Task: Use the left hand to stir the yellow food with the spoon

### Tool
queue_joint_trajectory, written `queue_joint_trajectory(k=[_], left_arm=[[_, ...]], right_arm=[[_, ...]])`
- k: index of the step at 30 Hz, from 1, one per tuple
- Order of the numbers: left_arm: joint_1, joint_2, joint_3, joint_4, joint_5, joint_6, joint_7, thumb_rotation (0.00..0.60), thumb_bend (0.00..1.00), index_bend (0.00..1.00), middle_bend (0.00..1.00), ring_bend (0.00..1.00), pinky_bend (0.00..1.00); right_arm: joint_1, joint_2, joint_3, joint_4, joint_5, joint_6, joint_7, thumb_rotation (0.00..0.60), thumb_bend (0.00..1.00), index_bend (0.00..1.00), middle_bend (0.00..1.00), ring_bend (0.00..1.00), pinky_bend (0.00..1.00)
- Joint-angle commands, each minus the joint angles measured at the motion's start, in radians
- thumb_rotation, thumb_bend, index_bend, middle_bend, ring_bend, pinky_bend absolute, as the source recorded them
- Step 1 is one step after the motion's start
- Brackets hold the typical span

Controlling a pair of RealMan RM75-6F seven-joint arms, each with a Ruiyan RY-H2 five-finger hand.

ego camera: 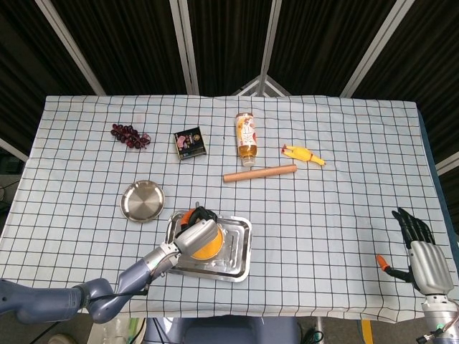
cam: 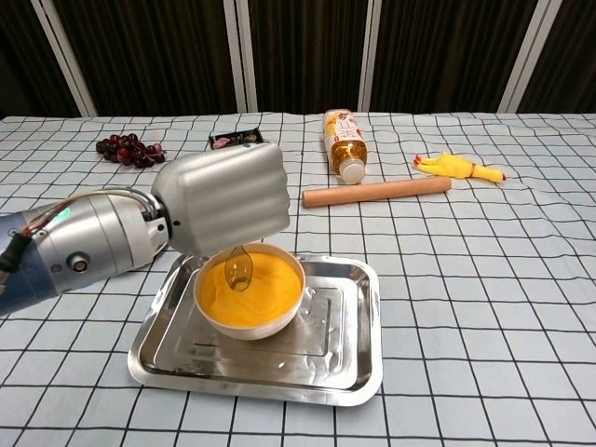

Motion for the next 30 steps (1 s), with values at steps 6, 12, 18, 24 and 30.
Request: queue_joint_trajectory(k=[6,12,18,24,30], left_arm=[[0.011,0.021,0.0,-0.04,0.017,0.039,-0.067,0.6,0.55,0.79,1.0,1.0,1.0],[0.02,0.032,-0.004,-0.06,0.01,0.058,-0.087,0.6,0.55,0.79,1.0,1.0,1.0],[-0.013,0.074,0.023,-0.06,0.066,0.013,-0.021,0.6,0.55,0.79,1.0,1.0,1.0],[-0.028,0.068,0.026,-0.054,0.059,-0.026,0.029,0.6,0.55,0.79,1.0,1.0,1.0],[-0.033,0.049,0.02,-0.021,0.031,-0.043,0.055,0.6,0.55,0.79,1.0,1.0,1.0]], right_arm=[[0.0,0.0,0.0,-0.001,-0.001,0.001,-0.001,0.6,0.34,0.0,0.0,0.0,0.0],[0.0,0.0,0.0,-0.001,0.002,0.0,-0.003,0.6,0.34,0.0,0.0,0.0,0.0],[0.001,0.0,0.0,-0.002,0.002,-0.002,-0.005,0.6,0.34,0.0,0.0,0.0,0.0],[0.0,0.001,0.0,-0.003,0.002,-0.001,-0.003,0.6,0.34,0.0,0.0,0.0,0.0],[-0.003,0.003,-0.001,-0.005,0.002,0.001,0.005,0.6,0.34,0.0,0.0,0.0,0.0]])
